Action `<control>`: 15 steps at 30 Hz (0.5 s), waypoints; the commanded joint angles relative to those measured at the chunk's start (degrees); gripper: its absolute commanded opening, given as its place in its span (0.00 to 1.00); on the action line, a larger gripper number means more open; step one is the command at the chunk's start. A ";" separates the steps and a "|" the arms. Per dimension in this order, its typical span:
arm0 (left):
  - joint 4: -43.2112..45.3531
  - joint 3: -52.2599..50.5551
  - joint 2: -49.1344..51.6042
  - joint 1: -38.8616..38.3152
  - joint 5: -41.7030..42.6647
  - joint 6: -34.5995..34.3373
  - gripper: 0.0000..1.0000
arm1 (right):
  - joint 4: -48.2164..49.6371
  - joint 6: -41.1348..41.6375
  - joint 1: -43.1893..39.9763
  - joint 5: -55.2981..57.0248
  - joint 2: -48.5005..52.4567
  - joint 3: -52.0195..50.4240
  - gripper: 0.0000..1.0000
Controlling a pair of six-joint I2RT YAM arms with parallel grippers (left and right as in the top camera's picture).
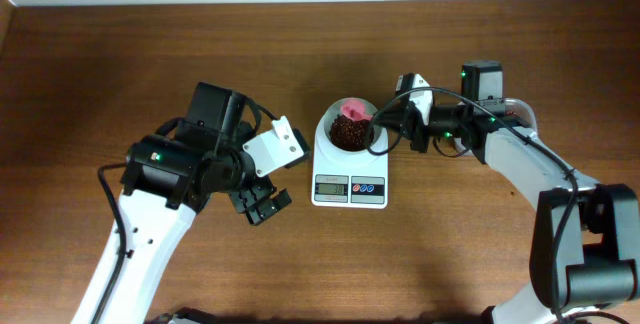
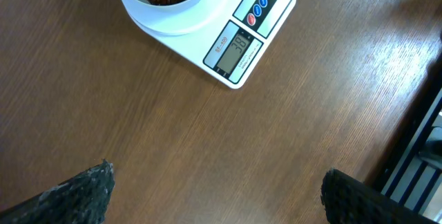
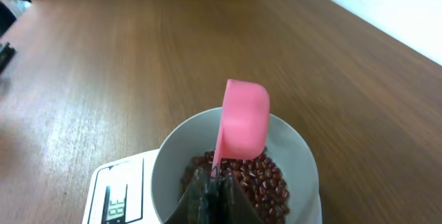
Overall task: Scoop and weigh 50g on scale
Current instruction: 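Tip the pink scoop to pour beans into the bowl, then move the scoop back into the bean tub and scoop beans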
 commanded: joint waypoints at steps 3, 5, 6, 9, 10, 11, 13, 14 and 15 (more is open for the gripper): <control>-0.04 1.09 -0.50 0.35 0.66 0.72 0.99 | -0.02 -1.31 0.98 -4.02 -0.35 -0.02 0.04; -0.04 1.09 -0.50 0.35 0.66 0.72 0.99 | 0.22 -3.89 0.79 -2.95 -0.31 -0.02 0.04; -0.04 1.09 -0.50 0.35 0.66 0.72 0.99 | 0.42 -5.14 1.05 5.70 -0.33 0.00 0.04; -0.04 1.09 -0.50 0.35 0.66 0.72 0.99 | 0.07 -1.68 1.16 4.81 -1.95 0.15 0.04; -0.04 1.09 -0.50 0.35 0.66 0.72 0.99 | -0.24 -1.46 1.07 5.09 -2.69 0.15 0.04; -0.04 1.09 -0.50 0.35 0.66 0.72 0.99 | -0.28 -1.51 1.07 6.93 -3.10 0.15 0.04; -0.04 1.09 -0.50 0.35 0.66 0.72 0.99 | 0.13 -1.84 1.68 8.39 -3.26 0.15 0.04; -0.04 1.09 -0.50 0.35 0.66 0.72 0.99 | 0.09 -1.66 1.57 5.97 -3.82 0.15 0.04; -0.04 1.09 -0.50 0.35 0.66 0.72 0.99 | -0.09 -1.64 1.05 3.04 -4.79 0.15 0.04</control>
